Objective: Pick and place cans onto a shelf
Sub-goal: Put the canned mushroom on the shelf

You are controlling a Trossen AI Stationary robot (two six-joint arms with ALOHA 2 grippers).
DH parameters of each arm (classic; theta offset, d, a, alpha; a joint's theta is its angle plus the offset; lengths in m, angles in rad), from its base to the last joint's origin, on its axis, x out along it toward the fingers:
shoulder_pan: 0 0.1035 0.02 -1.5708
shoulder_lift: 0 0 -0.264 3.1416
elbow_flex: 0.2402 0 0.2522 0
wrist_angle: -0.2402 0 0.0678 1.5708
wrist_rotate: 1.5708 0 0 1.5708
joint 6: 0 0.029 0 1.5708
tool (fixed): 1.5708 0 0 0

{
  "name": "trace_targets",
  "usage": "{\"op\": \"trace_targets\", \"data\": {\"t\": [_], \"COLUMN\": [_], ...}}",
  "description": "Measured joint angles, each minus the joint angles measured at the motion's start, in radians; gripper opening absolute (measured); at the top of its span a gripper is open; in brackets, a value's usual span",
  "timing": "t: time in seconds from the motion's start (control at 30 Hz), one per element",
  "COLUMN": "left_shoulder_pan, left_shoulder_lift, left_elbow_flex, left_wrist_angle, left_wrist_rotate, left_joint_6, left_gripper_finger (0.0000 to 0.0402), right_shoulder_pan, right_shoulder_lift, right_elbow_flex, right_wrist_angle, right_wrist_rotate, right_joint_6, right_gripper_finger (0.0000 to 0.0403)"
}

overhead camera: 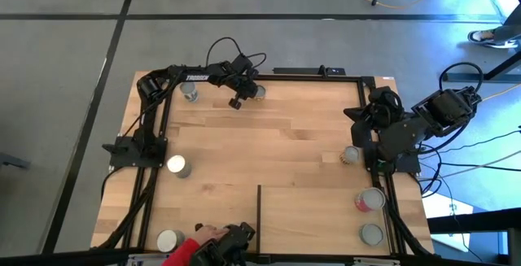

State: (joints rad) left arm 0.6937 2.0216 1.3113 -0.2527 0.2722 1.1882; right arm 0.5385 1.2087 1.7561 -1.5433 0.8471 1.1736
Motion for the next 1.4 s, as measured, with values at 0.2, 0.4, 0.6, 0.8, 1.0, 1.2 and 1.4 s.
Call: {"op": "trace_targets", "data": {"t": [0.2, 0.4, 0.6, 0.8, 1.0, 1.2, 1.4], "left_shoulder_pan": [0.0, -0.003, -0.042, -0.076, -0.075, -0.069, -0.067], "left_shoulder_lift": [0.0, 0.0, -0.009, -0.046, -0.055, -0.057, -0.057], "left_elbow_flex": [0.0, 0.0, 0.0, 0.031, 0.155, 0.29, 0.423], "left_wrist_angle": [0.0, 0.003, -0.01, -0.147, -0.299, -0.431, -0.551], "left_wrist_rotate": [-0.003, -0.055, -0.137, -0.131, -0.123, -0.125, -0.132], "left_joint_6": [0.0, 0.001, -0.001, -0.045, -0.115, -0.162, -0.177], "left_gripper_finger": [0.0022, 0.0006, 0.0004, 0.0003, 0.0003, 0.0003, 0.0003], "right_shoulder_pan": [0.0, 0.0, 0.0, 0.0, 0.001, 0.001, 0.001], "right_shoulder_lift": [0.0, 0.0, 0.0, 0.0, 0.0, 0.0, 0.0], "right_elbow_flex": [0.0, 0.0, 0.0, 0.0, 0.0, 0.0, 0.0], "right_wrist_angle": [0.001, 0.007, 0.007, 0.006, 0.006, 0.006, 0.005], "right_wrist_rotate": [0.0, -0.009, -0.01, -0.022, -0.039, -0.04, -0.063], "right_joint_6": [0.0, 0.0, 0.0, -0.002, -0.006, -0.048, -0.06], "right_gripper_finger": [0.0004, 0.0004, 0.0008, 0.0009, 0.0009, 0.0009, 0.0009]}}
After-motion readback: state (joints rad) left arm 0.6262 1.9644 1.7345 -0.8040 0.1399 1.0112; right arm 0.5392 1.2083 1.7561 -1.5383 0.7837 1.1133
